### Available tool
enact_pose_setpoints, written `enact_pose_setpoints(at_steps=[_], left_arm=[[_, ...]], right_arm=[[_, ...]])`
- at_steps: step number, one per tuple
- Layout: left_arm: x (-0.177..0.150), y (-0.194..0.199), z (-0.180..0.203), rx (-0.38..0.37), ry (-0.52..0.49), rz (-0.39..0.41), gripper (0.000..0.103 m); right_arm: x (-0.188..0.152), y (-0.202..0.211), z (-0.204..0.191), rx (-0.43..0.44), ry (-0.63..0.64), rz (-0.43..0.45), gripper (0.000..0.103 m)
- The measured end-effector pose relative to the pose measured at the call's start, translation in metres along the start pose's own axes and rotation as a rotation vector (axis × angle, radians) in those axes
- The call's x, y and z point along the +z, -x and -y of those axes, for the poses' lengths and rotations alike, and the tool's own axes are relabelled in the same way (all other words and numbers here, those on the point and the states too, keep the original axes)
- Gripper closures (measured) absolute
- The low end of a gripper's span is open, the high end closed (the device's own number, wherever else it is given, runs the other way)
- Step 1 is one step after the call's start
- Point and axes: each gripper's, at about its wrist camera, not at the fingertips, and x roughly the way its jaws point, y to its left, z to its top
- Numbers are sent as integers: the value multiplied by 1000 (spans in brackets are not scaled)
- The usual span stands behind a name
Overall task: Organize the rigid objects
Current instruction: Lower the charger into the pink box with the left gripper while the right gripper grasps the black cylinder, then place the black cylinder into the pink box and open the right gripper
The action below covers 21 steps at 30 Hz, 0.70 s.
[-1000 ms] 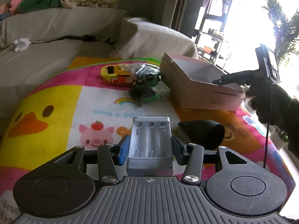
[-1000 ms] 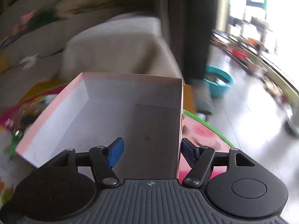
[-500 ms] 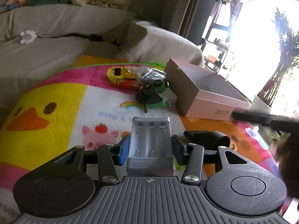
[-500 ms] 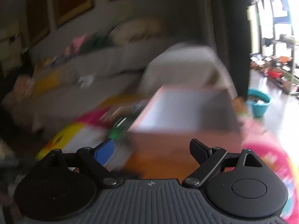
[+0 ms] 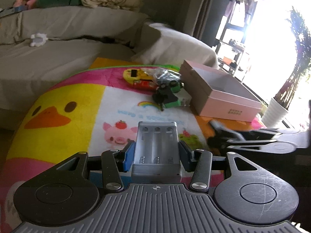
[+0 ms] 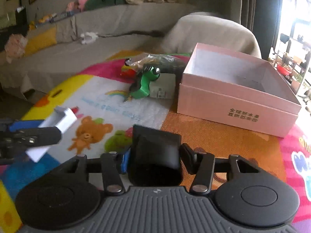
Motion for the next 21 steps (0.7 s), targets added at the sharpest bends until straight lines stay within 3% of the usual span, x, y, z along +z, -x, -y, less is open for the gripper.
enact_pose_setpoints(at_steps=[7, 11, 13, 15, 16, 18, 21], left_arm=[[23, -7, 59, -101, -136, 23, 50], [75, -21, 109, -145, -240, 156, 50], [104, -36, 127, -162, -227, 227, 49], [130, -67, 140, -175, -197, 199, 49], [138, -89, 147, -163, -206, 146, 50], [143, -115, 150, -152, -196, 101, 50], [138, -122, 143, -168, -168, 156, 50]], right_arm=[[-15, 66, 26, -76, 27, 149, 58], [-28, 87, 51, -124, -1, 172, 58], [-37, 97, 63, -138, -20, 181, 58], [-44, 102, 70, -156, -31, 187, 58], [-47, 104, 74, -168, -37, 189, 58], [-51, 106, 80, -189, -49, 191, 58], [-59, 113, 92, -202, -65, 193, 58]])
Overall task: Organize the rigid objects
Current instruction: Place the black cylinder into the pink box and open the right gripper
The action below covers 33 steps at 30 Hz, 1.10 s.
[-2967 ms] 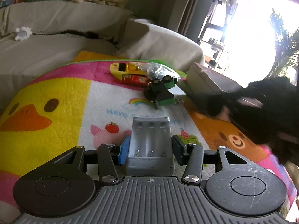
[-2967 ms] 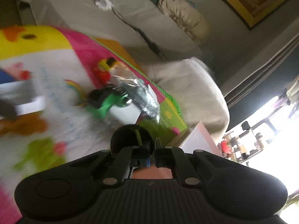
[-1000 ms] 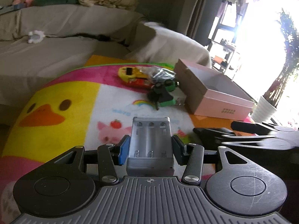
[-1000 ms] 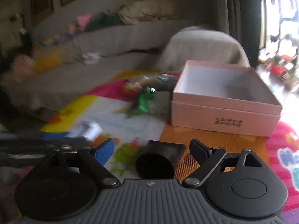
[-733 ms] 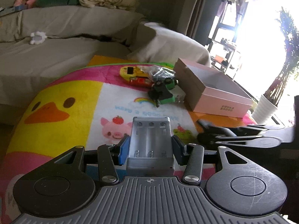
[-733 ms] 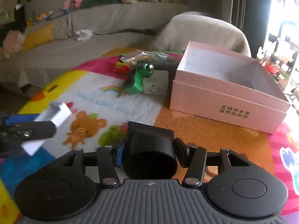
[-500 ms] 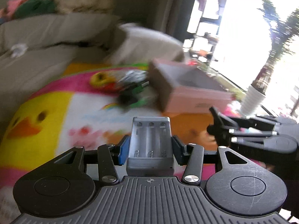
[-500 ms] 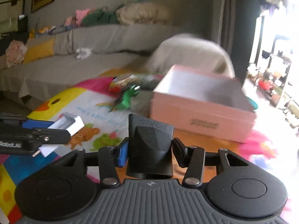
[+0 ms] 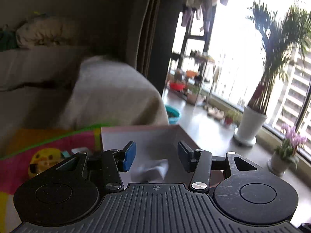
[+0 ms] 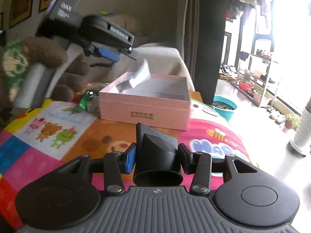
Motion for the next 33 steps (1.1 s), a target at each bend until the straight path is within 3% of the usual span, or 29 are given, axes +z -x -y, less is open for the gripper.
enact_pose_setpoints(at_steps=[2, 6, 8, 12, 13, 14, 15, 19, 23, 28, 32, 33], left_arm=[[-7, 10, -8, 13, 15, 43, 50], [-31, 41, -29, 27, 77, 49, 51], [-52, 59, -38, 44, 92, 31, 51], [-86, 78, -57, 52, 177, -41, 52], [-91, 80, -62, 57, 193, -57, 52], [-95, 84, -67, 68, 202, -70, 52], [-98, 85, -72, 83, 203, -79, 52], [-105, 96, -86, 122, 194, -83, 52], [-112, 95, -93, 133, 210, -90, 52], [-119, 87, -90, 128, 176, -111, 52], [-116, 80, -85, 123, 137, -114, 52], [-115, 79, -84, 126, 130, -114, 52]], right_arm=[[-4, -1, 7, -8, -9, -5, 58], [3, -10, 15, -17, -17, -7, 58], [18, -13, 14, -9, 0, 35, 58], [80, -35, 12, 14, 31, 137, 57], [98, -45, 12, 29, 29, 161, 54], [115, -58, 12, 50, 30, 165, 40], [129, -69, 11, 64, 37, 155, 33], [159, -101, 8, 17, 41, 136, 33], [138, -104, 9, 9, -13, 66, 33], [70, -98, -3, 57, -7, -101, 32], [24, -94, -13, 119, -75, -248, 31], [17, -91, -15, 119, -86, -245, 32]])
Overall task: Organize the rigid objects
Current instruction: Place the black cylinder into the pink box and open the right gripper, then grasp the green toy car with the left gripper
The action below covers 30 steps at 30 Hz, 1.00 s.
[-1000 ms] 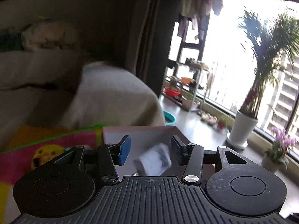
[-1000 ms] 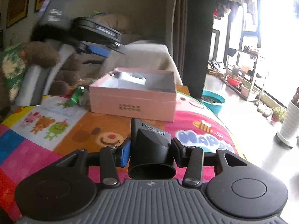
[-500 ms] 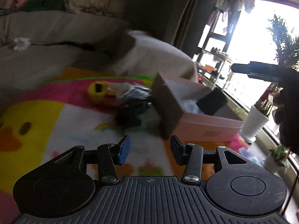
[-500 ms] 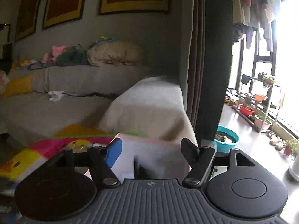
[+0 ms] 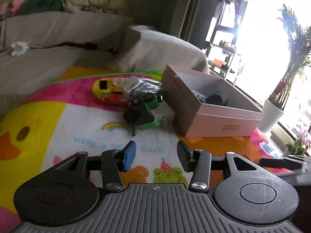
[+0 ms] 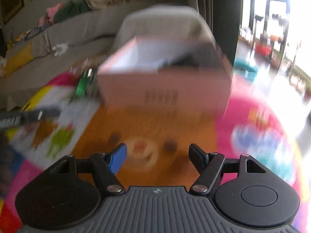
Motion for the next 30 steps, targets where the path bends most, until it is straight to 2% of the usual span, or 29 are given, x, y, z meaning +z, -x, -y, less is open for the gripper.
enact_pose_setpoints(at_steps=[1, 2, 5, 9, 13, 20, 21, 24, 27, 30], left_arm=[[2, -1, 1, 6, -5, 0, 52], [3, -3, 2, 13, -8, 0, 52], [8, -4, 4, 30, -16, 10, 52], [17, -10, 4, 56, -16, 20, 52], [34, -25, 0, 91, -6, 30, 52], [48, -72, -13, 92, 94, -59, 49], [47, -73, -14, 78, 105, -50, 53], [46, -70, -14, 42, 97, -37, 79], [42, -59, -12, 33, 60, -59, 86], [33, -35, -13, 8, 18, -67, 89]], right_arm=[[-10, 6, -6, -39, 27, 52, 32], [-15, 9, -11, -62, 54, 62, 32], [-22, 18, -22, -63, 112, 112, 32], [-20, 12, -16, -20, 86, 65, 31], [-17, 10, -13, -5, 69, 66, 29], [-13, 2, -13, 74, 94, 23, 6], [-13, 1, -12, 88, 92, 18, 4], [-11, -2, -11, 124, 93, 4, 0], [-12, -3, -15, 110, 117, -1, 0], [-12, -3, -18, 99, 138, -3, 0]])
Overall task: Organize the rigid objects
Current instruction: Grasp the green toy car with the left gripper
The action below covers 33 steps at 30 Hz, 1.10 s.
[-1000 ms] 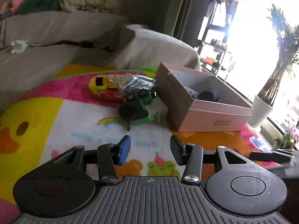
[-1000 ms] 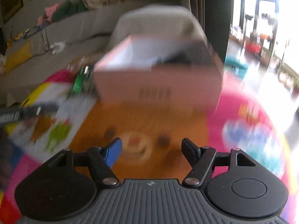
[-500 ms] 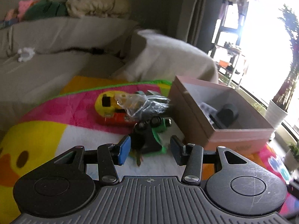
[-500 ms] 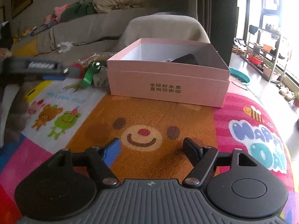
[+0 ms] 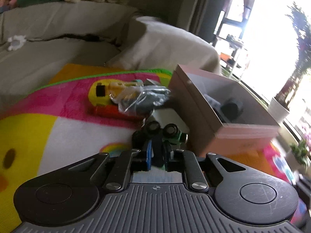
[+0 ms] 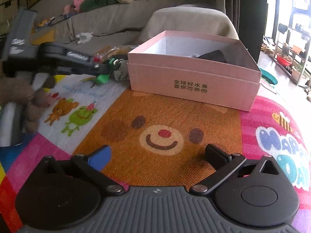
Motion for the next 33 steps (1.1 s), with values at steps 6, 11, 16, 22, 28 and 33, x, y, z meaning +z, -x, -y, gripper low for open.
enact_pose_setpoints(at_steps=[6, 11, 16, 22, 28, 33], left_arm=[[-25, 51, -7, 54, -86, -23, 89], [-30, 60, -14, 42, -65, -3, 88], [-12, 44, 7, -24, -94, 79, 84], [-1, -7, 37, 70, -219, 10, 84], [2, -35, 41, 81, -266, -32, 80], [3, -38, 33, 28, -249, -56, 78]], right_arm=[[0, 0, 0, -3, 1, 3, 0], [0, 0, -2, -17, 11, 1, 0], [-1, -1, -3, -25, 15, 1, 0], [-1, 0, -3, -25, 14, 2, 0], [-1, 0, -2, -22, 11, 4, 0], [-1, 0, -2, -20, 8, 5, 0]])
